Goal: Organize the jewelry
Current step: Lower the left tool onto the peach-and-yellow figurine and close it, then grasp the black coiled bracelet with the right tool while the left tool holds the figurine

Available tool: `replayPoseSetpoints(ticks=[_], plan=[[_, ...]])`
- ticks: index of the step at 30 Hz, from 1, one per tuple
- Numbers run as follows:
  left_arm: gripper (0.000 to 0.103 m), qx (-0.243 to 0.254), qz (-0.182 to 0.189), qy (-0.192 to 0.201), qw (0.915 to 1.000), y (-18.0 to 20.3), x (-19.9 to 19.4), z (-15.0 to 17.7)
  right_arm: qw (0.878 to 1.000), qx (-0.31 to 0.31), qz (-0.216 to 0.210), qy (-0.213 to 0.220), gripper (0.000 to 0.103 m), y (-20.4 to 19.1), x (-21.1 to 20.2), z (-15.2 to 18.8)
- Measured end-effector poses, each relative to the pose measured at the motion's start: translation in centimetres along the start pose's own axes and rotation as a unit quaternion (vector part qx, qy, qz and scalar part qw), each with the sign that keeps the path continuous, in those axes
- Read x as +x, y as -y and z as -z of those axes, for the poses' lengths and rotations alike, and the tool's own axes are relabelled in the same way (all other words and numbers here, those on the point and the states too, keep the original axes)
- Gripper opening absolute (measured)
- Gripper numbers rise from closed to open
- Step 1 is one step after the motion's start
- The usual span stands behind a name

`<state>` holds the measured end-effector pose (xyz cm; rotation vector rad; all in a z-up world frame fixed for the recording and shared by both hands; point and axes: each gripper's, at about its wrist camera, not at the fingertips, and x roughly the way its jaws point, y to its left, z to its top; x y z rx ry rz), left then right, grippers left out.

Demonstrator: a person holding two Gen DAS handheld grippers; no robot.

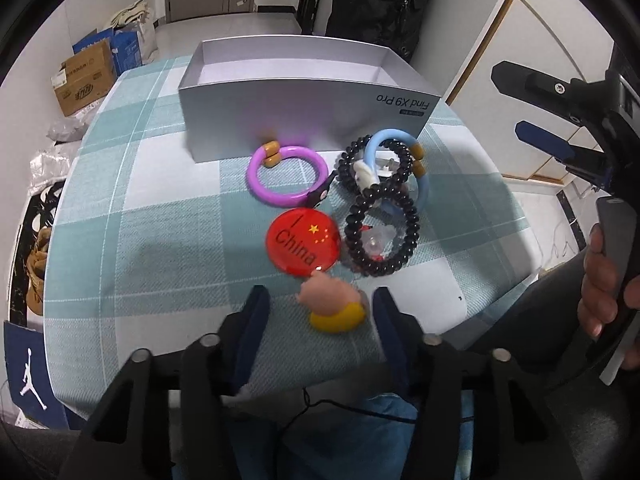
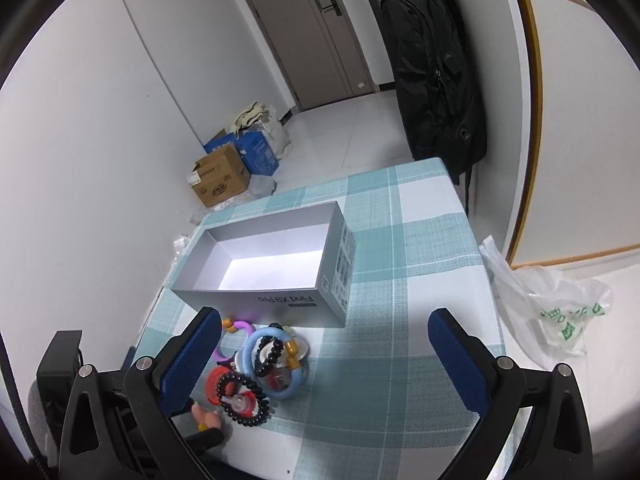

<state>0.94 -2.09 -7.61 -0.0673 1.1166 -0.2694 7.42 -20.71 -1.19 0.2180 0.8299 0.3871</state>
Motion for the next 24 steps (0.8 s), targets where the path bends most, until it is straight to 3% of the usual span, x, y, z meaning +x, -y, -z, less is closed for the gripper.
replayPoseSetpoints(ticks=[2, 13, 19, 24], plan=[[0.029, 0.007, 0.0, 0.0, 1.0, 0.1, 0.5, -0.1, 1.0, 0.004, 0.0, -0.006, 0.103, 0.2, 0.2, 0.0], [0.029, -0.022, 0.024, 0.0, 0.9995, -1.3, -0.6, -0.2, 0.998, 0.03, -0.026, -0.057, 0.102, 0.8, 0.4, 1.7], [0.029, -0.069, 0.044, 0.045, 0.9956, -3.7, -3.8, -0.6, 0.994, 0.016, -0.05, -0.093, 0.097, -1.2, 1.1, 4.2], [0.029, -0.106, 0.036, 0.079, 0.9905, -5.9, -5.6, -0.9, 0.993, -0.052, -0.029, -0.105, 0.085, -4.3, 2.0, 5.4]])
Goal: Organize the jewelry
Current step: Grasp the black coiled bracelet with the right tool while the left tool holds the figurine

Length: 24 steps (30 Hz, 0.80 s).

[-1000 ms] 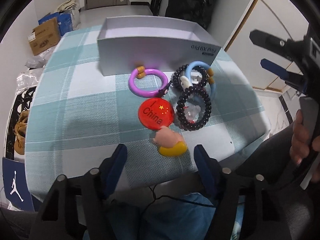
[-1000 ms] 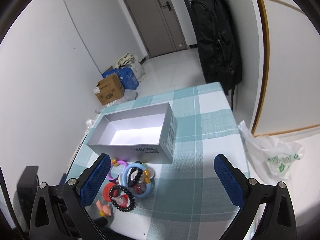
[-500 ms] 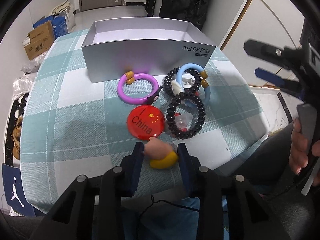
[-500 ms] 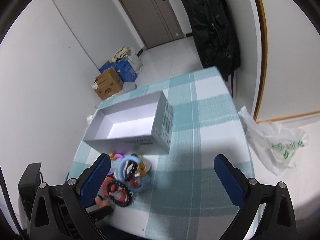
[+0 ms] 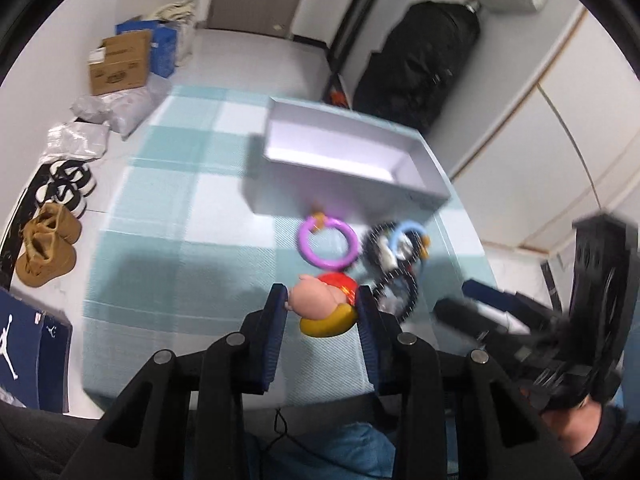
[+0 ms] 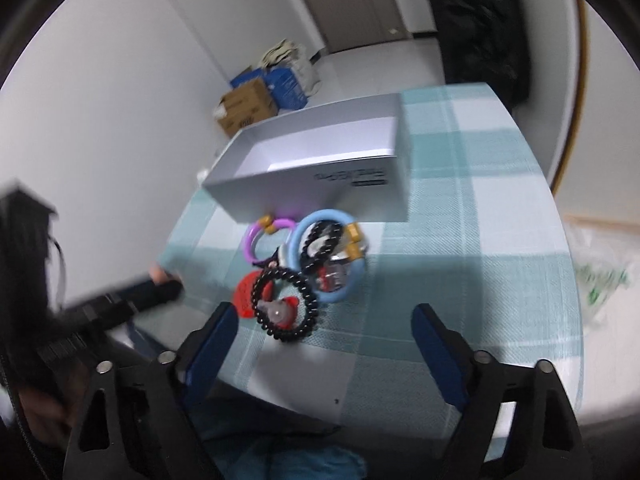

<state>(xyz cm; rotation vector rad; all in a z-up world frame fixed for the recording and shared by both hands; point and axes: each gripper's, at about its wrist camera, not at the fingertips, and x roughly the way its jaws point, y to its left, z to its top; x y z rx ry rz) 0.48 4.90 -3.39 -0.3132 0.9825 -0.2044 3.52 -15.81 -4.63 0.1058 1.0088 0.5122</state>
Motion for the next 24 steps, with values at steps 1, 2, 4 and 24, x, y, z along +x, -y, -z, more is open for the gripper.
replayPoseSetpoints(ticks=[1, 2, 4, 24], plan=[[0.029, -0.008, 0.001, 0.004, 1.0, -0.3, -0.2, -0.2, 1.0, -0.015, 0.009, 0.0, 0.085, -0.6, 0.2, 0.0], [0.029, -0.018, 0.002, 0.009, 0.9998, -0.8, -0.6, -0.3, 1.0, -0.026, 0.015, 0.001, 0.085, -1.2, 0.4, 0.1], [0.029, -0.029, 0.005, 0.018, 0.9994, -1.2, -0.9, -0.6, 0.999, -0.037, 0.02, 0.002, 0.085, -1.9, 0.8, 0.2], [0.029, -0.054, 0.019, 0.038, 0.9977, -2.5, -1.4, -1.4, 0.977, -0.173, 0.125, -0.013, 0.05, -6.7, 5.0, 1.7]])
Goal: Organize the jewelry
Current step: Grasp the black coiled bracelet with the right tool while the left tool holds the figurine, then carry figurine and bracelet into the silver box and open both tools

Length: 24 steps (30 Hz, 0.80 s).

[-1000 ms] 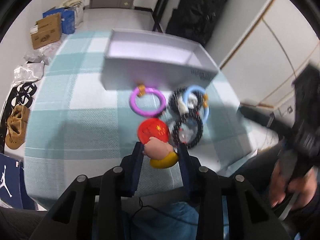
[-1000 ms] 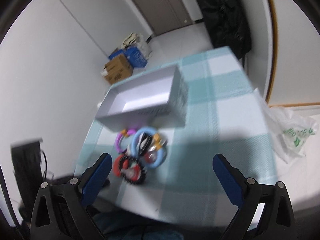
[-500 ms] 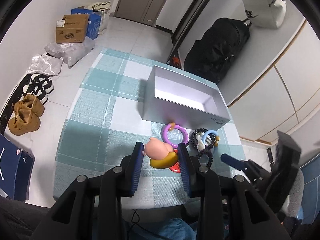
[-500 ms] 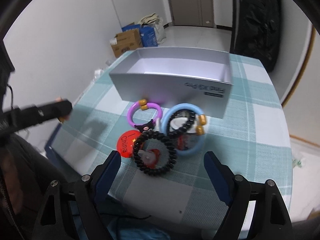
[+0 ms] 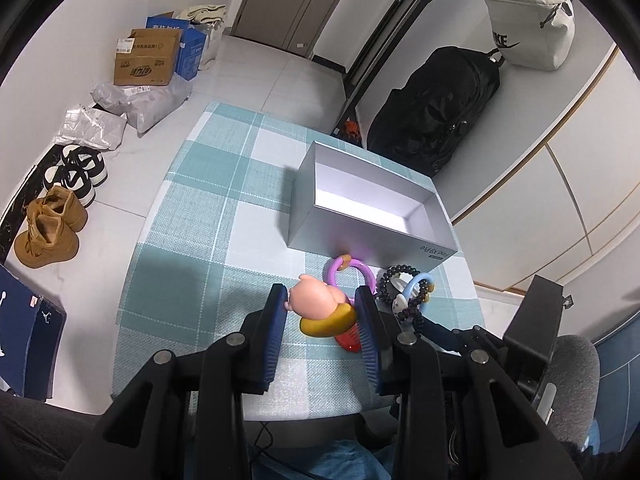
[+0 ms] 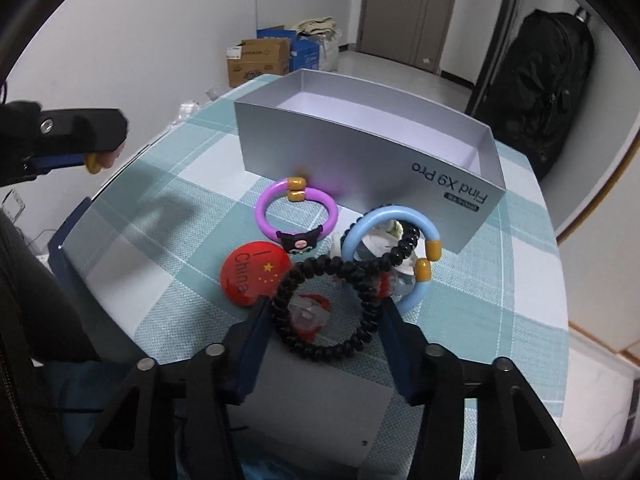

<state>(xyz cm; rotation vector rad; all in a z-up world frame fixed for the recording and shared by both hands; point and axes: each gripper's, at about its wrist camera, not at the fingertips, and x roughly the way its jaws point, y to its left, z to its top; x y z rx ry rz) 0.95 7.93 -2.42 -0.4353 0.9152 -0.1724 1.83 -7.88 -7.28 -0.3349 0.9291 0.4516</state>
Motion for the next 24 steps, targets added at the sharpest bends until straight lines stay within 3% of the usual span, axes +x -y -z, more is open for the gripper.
replayPoseSetpoints(ticks=[19, 24], plan=[[0.029, -0.006, -0.011, -0.005, 0.9999, 0.1, 0.7, -0.1, 0.988, 0.087, -0.082, 0.094, 0.048, 3.0, -4.8, -1.5], [0.029, -0.006, 0.004, -0.005, 1.0, 0.9, 1.2, -1.0, 0.981, 0.124, -0.103, 0.113, 0.048, 4.5, -5.8, -2.5]])
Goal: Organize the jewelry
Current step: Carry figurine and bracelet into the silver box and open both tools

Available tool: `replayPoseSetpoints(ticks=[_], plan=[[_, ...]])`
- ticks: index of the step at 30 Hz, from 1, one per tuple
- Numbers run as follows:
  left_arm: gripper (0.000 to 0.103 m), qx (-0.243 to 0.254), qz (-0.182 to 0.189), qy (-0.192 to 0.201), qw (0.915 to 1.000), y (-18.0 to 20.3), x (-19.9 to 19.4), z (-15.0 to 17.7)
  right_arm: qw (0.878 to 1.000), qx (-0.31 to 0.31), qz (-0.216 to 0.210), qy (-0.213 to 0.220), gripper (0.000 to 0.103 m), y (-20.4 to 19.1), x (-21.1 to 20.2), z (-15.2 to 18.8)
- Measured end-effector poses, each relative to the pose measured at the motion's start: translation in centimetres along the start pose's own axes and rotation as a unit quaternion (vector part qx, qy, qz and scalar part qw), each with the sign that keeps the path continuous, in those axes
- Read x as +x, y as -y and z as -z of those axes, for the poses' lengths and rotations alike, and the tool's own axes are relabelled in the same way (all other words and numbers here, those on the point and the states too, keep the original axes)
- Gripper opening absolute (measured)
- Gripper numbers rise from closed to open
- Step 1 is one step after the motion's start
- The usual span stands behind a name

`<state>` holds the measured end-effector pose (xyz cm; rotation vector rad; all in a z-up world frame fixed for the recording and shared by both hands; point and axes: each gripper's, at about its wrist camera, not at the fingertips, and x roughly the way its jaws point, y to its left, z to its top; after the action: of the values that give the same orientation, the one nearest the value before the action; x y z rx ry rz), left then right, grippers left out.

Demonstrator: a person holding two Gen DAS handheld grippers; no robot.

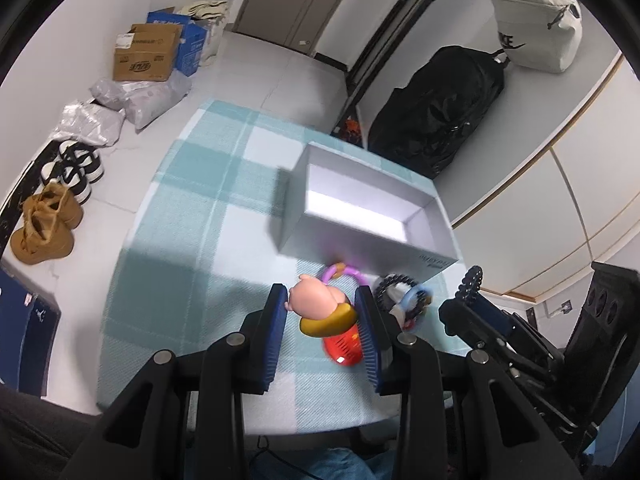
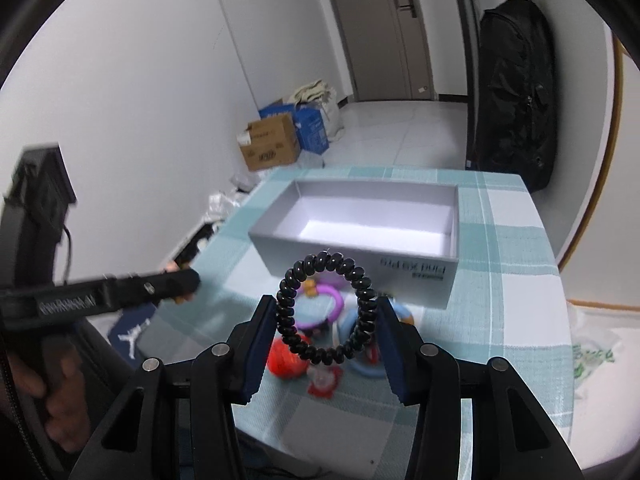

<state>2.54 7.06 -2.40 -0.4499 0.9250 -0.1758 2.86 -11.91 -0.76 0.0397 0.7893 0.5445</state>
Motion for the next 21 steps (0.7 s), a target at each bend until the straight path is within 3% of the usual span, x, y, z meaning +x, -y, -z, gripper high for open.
replayPoseSetpoints(ticks=[10, 21], plan=[[0.029, 0.023, 0.033, -0.024, 0.9989, 3.3, 2.6, -4.1, 0.999, 0.033, -0.023, 0.001, 0.048, 2.6, 0.7, -4.2], [0.029, 0.008, 0.041, -0.066, 0.997, 3.5, 7.6, -8.7, 0.993, 0.103, -0.062, -0.014, 0.048, 6.0, 4.5, -8.0]])
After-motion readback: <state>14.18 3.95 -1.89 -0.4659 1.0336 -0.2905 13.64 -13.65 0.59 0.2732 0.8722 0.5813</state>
